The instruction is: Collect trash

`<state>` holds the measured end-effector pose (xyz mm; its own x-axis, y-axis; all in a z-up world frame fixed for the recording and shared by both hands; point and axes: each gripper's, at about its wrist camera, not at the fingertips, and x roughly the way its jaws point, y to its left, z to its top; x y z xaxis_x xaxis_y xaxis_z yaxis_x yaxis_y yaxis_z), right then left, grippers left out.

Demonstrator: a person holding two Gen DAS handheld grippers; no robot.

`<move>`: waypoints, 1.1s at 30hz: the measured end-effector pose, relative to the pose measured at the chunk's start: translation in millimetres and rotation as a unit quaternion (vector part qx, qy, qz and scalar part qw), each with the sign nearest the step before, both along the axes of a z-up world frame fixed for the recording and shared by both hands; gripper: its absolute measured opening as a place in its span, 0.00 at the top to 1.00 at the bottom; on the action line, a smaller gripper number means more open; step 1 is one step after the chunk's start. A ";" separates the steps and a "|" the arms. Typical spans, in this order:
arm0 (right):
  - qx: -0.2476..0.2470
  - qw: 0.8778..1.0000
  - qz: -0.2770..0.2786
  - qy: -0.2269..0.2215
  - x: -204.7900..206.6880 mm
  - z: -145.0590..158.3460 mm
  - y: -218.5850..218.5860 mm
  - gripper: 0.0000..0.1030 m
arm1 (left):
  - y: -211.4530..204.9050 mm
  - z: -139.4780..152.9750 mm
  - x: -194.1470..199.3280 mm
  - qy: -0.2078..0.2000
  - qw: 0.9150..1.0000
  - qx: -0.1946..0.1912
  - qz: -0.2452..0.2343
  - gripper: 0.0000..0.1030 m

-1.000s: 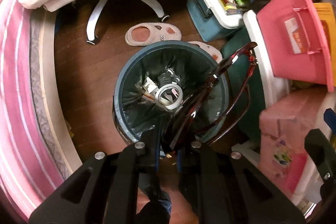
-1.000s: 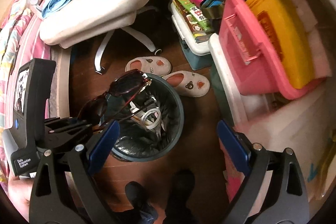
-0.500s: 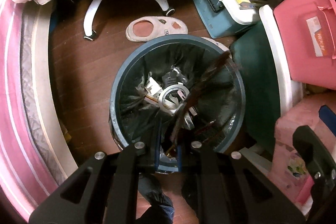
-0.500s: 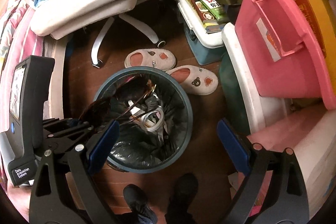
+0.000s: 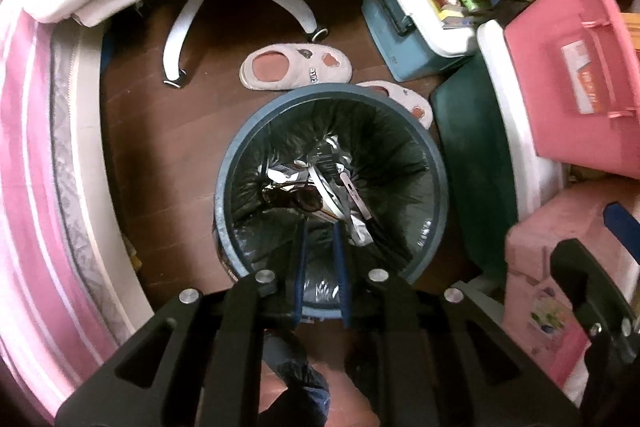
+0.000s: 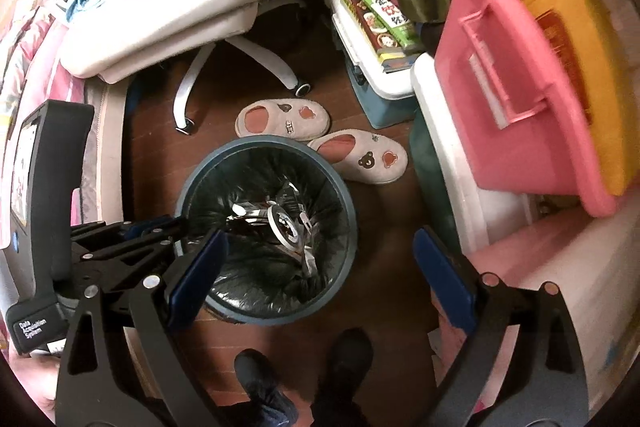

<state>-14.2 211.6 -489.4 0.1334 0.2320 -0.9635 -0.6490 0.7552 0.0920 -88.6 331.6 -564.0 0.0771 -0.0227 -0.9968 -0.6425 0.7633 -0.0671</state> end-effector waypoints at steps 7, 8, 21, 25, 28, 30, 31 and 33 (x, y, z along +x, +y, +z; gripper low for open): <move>0.009 1.000 -0.010 -0.008 -1.6 56.7 -6.9 0.09 | -9.2 66.6 -4.5 -0.014 1.000 0.017 -0.008 0.58; 0.011 1.000 -0.011 -0.010 -2.0 65.5 -8.9 0.09 | -10.4 74.5 -4.9 -0.016 1.000 0.019 -0.008 0.58; 0.021 0.999 -0.020 -0.024 -15.2 159.2 -35.0 0.09 | -29.6 185.1 -17.6 -0.037 0.999 0.038 -0.010 0.30; 0.026 0.999 -0.025 -0.027 -20.1 185.5 -43.1 0.09 | -32.3 217.4 -21.6 -0.043 0.998 0.043 -0.009 0.22; 0.031 0.999 -0.027 -0.030 -21.2 202.3 -46.9 0.09 | -33.8 238.1 -25.0 -0.047 0.998 0.046 -0.008 0.19; 0.034 0.998 -0.028 -0.034 -22.4 213.8 -48.9 0.09 | -33.7 249.9 -25.7 -0.049 0.998 0.047 -0.010 0.17; 0.035 0.998 -0.028 -0.035 -22.6 220.0 -50.1 0.09 | -33.8 257.4 -26.7 -0.050 0.998 0.049 -0.010 0.16; 0.036 0.998 -0.030 -0.037 -22.8 230.7 -51.8 0.09 | -35.3 269.7 -27.2 -0.053 0.997 0.049 -0.009 0.15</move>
<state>-37.0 159.7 -258.7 0.2200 0.2906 -0.9312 -0.6106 0.7855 0.1009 -115.8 296.4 -294.3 0.1829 0.0728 -0.9804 -0.6213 0.7814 -0.0579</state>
